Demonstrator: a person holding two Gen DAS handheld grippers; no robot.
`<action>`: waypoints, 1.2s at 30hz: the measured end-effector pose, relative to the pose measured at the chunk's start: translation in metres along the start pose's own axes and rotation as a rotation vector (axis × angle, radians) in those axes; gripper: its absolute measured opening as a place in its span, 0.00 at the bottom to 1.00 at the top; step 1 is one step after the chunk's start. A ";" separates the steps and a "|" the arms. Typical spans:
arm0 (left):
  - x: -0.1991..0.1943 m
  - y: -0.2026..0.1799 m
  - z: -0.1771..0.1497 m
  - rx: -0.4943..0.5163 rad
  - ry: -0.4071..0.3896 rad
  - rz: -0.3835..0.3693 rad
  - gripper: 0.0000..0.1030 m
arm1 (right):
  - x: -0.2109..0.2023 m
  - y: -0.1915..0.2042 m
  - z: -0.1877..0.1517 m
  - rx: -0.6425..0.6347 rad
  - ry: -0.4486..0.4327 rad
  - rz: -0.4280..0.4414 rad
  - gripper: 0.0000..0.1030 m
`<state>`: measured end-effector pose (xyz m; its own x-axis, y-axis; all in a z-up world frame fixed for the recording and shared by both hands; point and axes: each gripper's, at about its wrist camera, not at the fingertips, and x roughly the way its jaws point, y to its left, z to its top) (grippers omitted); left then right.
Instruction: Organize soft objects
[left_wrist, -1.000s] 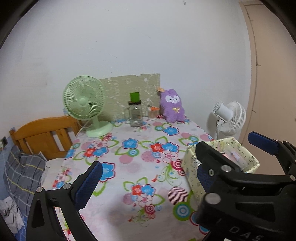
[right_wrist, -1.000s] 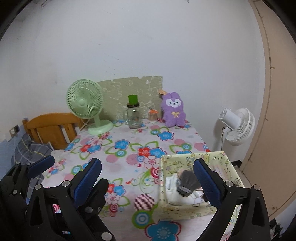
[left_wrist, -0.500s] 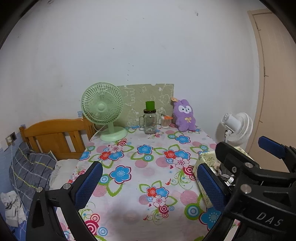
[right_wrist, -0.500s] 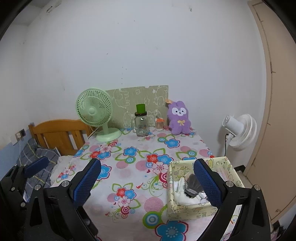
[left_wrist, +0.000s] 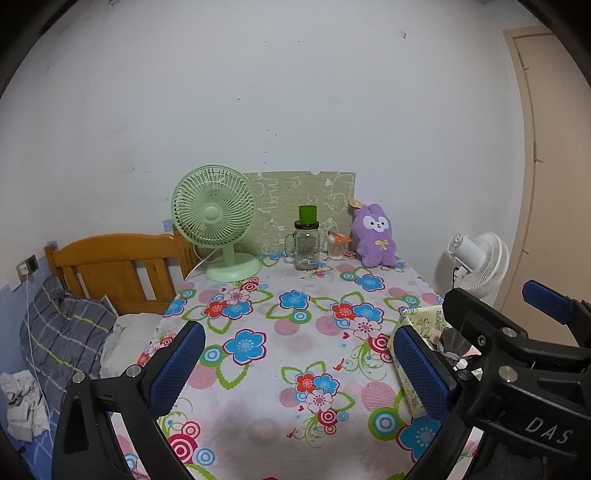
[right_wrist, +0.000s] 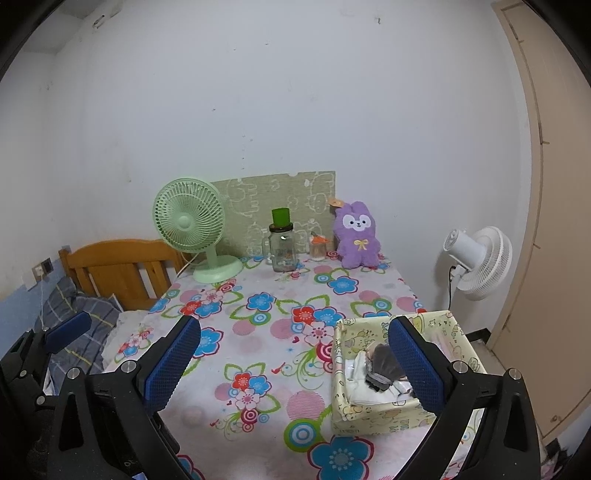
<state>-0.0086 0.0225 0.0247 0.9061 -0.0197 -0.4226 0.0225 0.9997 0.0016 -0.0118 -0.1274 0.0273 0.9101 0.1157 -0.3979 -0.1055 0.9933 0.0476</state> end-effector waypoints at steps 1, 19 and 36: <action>0.000 0.000 0.000 -0.003 0.000 0.002 1.00 | 0.000 0.000 0.000 -0.002 0.000 0.002 1.00; 0.001 0.004 0.001 -0.019 0.004 -0.001 1.00 | -0.001 -0.001 0.001 -0.001 -0.008 -0.010 1.00; 0.002 0.003 0.001 -0.015 0.006 -0.002 1.00 | 0.000 -0.006 -0.001 0.008 -0.007 -0.027 1.00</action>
<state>-0.0062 0.0253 0.0249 0.9035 -0.0220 -0.4279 0.0183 0.9998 -0.0127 -0.0117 -0.1334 0.0257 0.9152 0.0885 -0.3931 -0.0774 0.9960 0.0440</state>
